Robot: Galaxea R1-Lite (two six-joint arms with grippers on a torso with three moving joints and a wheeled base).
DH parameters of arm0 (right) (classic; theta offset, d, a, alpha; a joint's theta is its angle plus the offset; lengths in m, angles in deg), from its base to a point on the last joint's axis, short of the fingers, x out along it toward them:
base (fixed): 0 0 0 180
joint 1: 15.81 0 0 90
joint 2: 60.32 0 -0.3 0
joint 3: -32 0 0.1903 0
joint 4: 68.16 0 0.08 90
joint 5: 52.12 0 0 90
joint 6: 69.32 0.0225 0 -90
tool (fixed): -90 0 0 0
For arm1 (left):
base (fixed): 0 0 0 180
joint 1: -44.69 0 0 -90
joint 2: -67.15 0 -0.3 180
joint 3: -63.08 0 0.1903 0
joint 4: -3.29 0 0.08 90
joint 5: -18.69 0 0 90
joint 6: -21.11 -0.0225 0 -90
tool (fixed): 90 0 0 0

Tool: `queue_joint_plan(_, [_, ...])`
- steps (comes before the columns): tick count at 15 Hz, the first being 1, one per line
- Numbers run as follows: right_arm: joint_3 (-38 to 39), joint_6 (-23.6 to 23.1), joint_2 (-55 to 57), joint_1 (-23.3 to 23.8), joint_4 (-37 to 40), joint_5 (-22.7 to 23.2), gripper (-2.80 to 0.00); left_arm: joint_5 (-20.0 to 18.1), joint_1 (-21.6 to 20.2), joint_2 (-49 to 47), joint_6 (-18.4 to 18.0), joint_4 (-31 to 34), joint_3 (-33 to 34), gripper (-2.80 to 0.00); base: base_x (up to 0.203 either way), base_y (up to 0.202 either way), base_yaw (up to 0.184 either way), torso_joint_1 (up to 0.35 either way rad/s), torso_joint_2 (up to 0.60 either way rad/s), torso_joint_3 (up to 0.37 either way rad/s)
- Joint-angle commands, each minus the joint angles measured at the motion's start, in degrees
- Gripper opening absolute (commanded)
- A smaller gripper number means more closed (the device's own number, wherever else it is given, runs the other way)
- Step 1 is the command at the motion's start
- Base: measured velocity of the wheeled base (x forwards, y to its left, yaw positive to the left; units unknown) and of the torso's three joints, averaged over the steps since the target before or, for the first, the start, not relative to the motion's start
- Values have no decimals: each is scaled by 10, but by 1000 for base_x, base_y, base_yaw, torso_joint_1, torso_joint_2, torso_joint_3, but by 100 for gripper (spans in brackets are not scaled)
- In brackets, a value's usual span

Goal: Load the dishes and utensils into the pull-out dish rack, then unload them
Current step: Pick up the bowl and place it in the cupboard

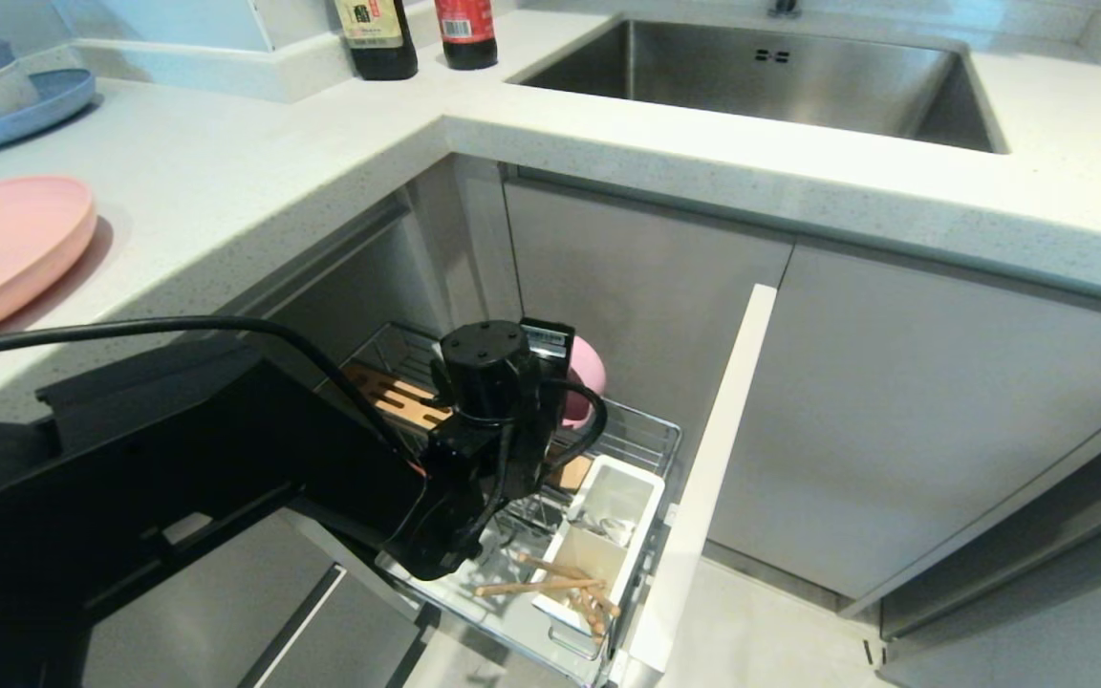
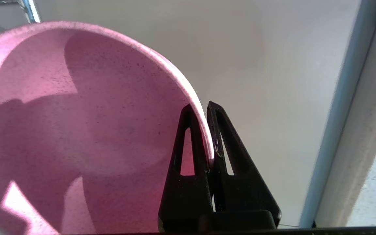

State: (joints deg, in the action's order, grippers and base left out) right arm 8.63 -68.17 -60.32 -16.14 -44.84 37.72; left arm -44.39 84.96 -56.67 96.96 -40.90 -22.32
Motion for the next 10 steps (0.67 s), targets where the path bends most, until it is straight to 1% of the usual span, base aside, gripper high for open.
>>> queue_joint_plan(1, [1,0,0,0,0,0,-280,-3,0,-1,4,-21,1,-280,0,0,0,0,0,0])
queue_joint_plan(2, [1,0,0,0,0,0,-280,-6,0,0,4,-38,5,-280,0,0,0,0,0,0])
queue_joint_plan(6, [1,0,0,-1,0,0,-280,-22,-1,-2,11,-51,15,-280,0,0,0,0,0,0])
queue_joint_plan(10, [1,0,0,0,0,0,-280,-23,-1,-6,12,-55,20,-280,0,0,0,0,0,0])
